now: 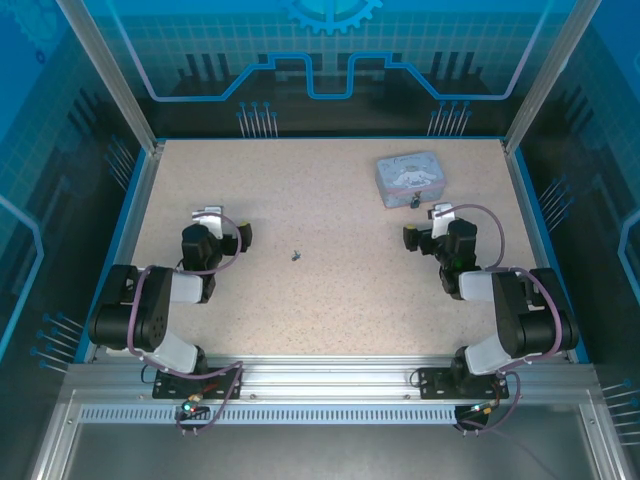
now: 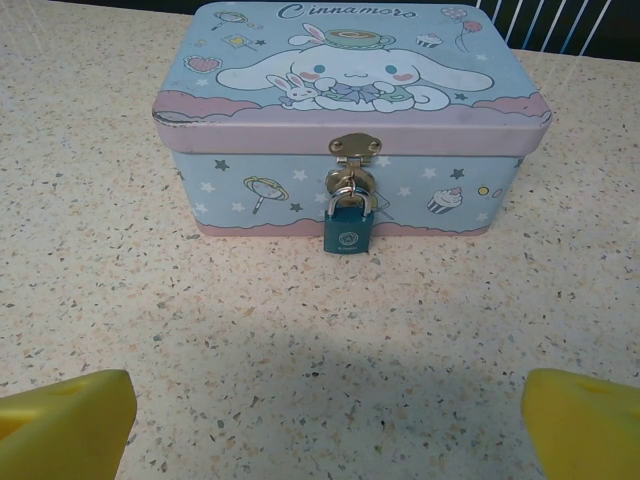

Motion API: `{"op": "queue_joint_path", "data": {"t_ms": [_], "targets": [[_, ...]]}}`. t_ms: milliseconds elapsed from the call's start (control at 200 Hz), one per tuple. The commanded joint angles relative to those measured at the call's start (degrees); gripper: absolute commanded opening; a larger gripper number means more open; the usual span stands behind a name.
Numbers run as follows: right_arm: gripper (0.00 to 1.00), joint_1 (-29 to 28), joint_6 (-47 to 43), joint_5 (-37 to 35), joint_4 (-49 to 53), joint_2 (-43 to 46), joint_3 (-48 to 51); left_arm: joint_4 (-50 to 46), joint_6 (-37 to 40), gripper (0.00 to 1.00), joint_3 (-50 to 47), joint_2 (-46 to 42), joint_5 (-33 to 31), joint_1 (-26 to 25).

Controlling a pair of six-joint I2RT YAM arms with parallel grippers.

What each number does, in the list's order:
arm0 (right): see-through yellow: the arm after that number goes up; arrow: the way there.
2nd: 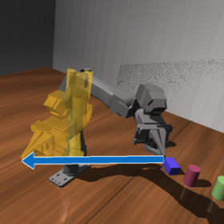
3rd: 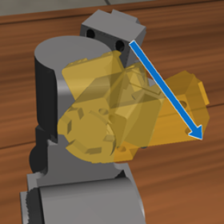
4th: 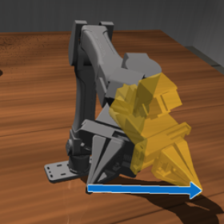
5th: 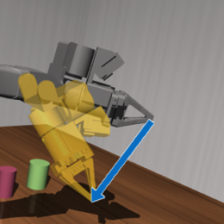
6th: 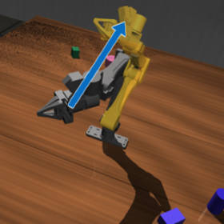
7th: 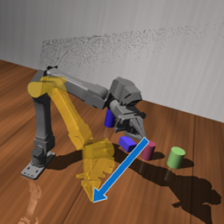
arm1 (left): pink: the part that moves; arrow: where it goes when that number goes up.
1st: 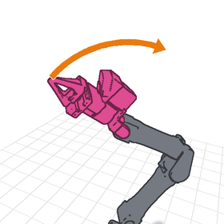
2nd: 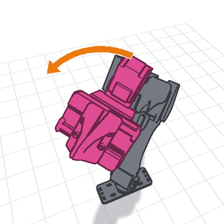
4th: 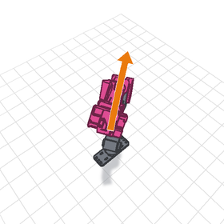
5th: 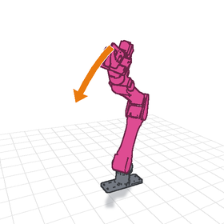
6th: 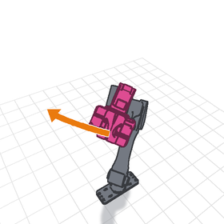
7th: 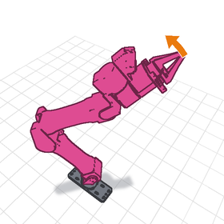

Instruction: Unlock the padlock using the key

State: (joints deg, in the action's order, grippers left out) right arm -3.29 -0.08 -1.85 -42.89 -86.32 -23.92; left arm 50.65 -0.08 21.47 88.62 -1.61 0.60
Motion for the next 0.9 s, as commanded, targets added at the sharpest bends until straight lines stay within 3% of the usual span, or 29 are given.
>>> {"op": "queue_joint_path", "data": {"t_ms": [0, 150, 195, 300, 380, 470, 695, 895], "targets": [[1.00, 1.0, -0.2, 1.6, 0.2, 0.1, -1.1, -0.2, -0.4, 0.99, 1.4, 0.2, 1.3, 0.5], [1.00, 1.5, 0.1, 2.3, 0.0, 0.2, -0.8, -0.2, -0.4, 0.99, 1.3, 0.2, 1.3, 0.5], [1.00, 1.1, 0.9, -1.0, 1.3, 1.3, -1.6, 0.3, -0.4, 0.99, 1.1, 0.1, 1.4, 0.5], [1.00, 0.6, 3.3, -5.9, 19.1, 9.6, -7.7, -3.3, -1.2, 0.99, 2.0, -2.5, -1.9, 0.3], [1.00, 2.5, 14.4, -4.3, 34.9, 13.1, -15.2, -14.8, -1.9, 0.99, 6.2, -7.2, -5.6, 0.0], [1.00, 4.6, 24.9, -1.9, 45.9, 12.6, -23.1, -26.3, -4.5, 0.99, 11.7, -11.3, -8.2, -0.1], [1.00, 5.9, 28.1, 2.7, 58.7, -1.1, -45.6, -53.4, -15.7, 0.99, 26.2, -13.2, -6.7, -3.4], [1.00, 6.9, 26.1, 3.6, 68.3, -19.2, -68.0, -59.3, -19.2, 0.99, 30.9, -12.8, -5.5, -10.0]]}}
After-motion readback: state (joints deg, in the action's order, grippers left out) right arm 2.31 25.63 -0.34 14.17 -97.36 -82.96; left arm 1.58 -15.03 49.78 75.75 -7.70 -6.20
